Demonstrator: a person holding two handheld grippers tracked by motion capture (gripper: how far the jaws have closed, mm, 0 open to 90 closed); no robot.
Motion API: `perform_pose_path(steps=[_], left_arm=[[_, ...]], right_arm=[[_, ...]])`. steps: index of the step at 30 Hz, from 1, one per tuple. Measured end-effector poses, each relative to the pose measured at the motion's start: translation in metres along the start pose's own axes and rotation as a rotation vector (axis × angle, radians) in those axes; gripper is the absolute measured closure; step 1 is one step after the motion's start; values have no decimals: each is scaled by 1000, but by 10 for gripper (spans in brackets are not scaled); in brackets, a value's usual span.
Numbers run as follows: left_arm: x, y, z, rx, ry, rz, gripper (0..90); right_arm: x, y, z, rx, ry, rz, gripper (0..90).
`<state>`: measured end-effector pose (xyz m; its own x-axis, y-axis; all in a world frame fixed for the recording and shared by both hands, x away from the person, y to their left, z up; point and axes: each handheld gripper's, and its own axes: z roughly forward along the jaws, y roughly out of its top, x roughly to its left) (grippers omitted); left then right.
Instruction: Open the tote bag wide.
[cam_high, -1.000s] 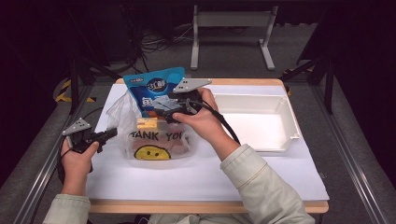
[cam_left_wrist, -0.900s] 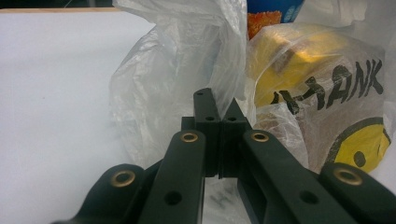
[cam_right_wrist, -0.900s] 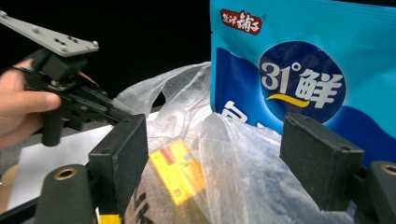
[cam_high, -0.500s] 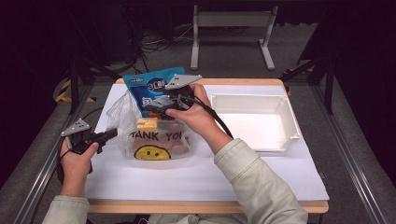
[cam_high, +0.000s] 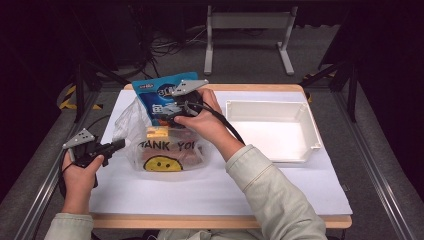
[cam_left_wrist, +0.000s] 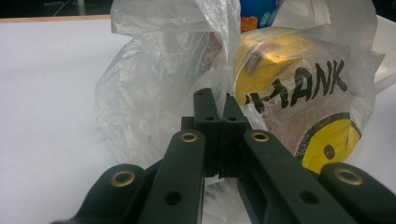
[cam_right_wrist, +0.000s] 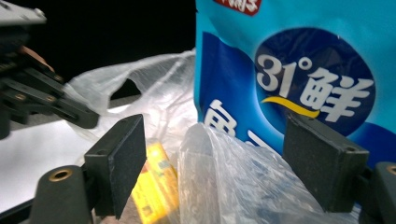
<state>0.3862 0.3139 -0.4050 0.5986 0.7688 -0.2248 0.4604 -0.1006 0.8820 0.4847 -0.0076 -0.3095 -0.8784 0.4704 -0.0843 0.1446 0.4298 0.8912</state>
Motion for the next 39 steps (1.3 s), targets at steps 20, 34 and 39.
perform_pose_path(steps=[20, 34, 39], left_arm=[[2, 1, 0, -11, 1, -4, 891], [4, 2, 2, -16, 1, -6, 891], [5, 1, 2, -13, 7, -13, 891]], right_arm=[[-10, -8, -11, 178, -92, -62, 900], [-14, -16, -49, 77, -92, 7, 900], [-22, -28, -61, 71, -112, 56, 900]])
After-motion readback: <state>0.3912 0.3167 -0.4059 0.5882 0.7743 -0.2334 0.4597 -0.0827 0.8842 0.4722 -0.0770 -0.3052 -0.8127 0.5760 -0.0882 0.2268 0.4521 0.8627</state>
